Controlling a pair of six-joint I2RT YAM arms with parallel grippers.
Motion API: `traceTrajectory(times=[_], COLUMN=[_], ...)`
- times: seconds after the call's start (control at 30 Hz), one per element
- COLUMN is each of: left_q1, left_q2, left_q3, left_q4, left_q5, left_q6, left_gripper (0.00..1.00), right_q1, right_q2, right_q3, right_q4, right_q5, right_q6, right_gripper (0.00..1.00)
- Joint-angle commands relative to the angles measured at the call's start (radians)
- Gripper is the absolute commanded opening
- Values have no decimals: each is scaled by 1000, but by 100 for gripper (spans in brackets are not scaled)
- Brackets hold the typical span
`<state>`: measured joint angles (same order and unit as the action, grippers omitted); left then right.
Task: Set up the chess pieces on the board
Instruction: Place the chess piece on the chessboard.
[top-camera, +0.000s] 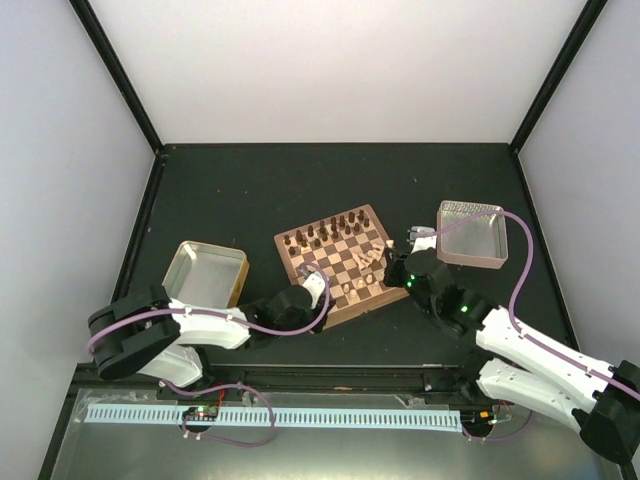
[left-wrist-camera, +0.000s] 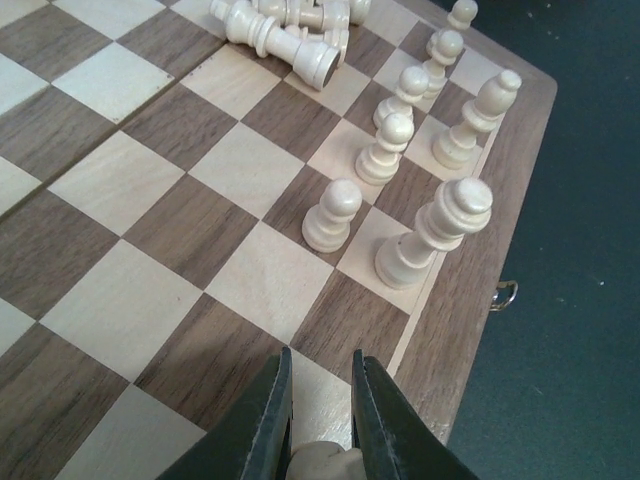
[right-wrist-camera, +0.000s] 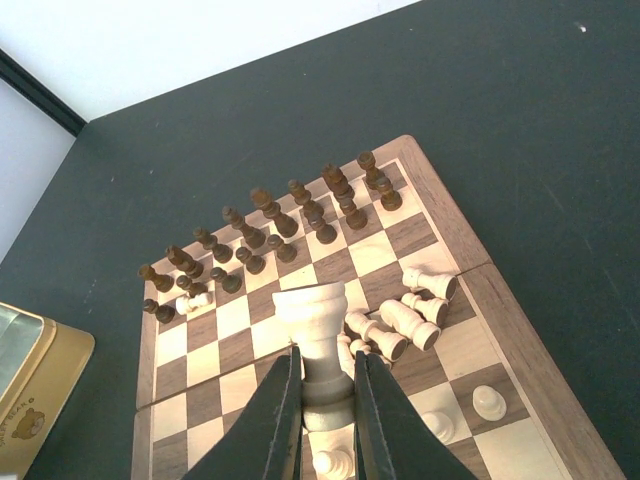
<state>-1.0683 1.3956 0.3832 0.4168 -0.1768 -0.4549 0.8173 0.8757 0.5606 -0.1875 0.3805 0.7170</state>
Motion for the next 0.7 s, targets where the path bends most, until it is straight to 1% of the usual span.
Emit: traceTrajectory(times=[0.0, 0.07, 0.17, 0.23, 0.3, 0.4, 0.47, 0.57, 0.67], left_q1=[-7, -7, -7, -7, -7, -7, -7, -7, -7], left_q2=[38, 43, 43, 45, 49, 59, 65, 68, 66], left_q3=[3, 3, -1, 0, 3, 6, 7, 9, 10], left_q4=[77, 76, 79, 80, 87, 94, 100, 99, 92], left_q5=[7, 3, -1, 0, 2, 3, 2, -4, -25], left_q6=[12, 11, 9, 9, 7, 2, 2, 2, 2], left_gripper=[10, 13, 19, 21, 20, 13, 11, 11, 14], right_q1=[-4, -4, -5, -5, -5, -6, -5, -6, -6], right_q2=[0, -1, -3, -4, -4, -5, -7, -10, -13], right_q3=[-3, -2, -4, -4, -4, -5, -5, -7, -8], right_q4=[13, 12, 10, 12, 11, 13, 10, 7, 7], right_q5=[21, 20, 17, 16, 16, 14, 14, 14, 14], right_q6=[12, 11, 10, 10, 10, 12, 12, 11, 11], right_gripper=[8, 8, 8, 8, 8, 8, 8, 8, 8])
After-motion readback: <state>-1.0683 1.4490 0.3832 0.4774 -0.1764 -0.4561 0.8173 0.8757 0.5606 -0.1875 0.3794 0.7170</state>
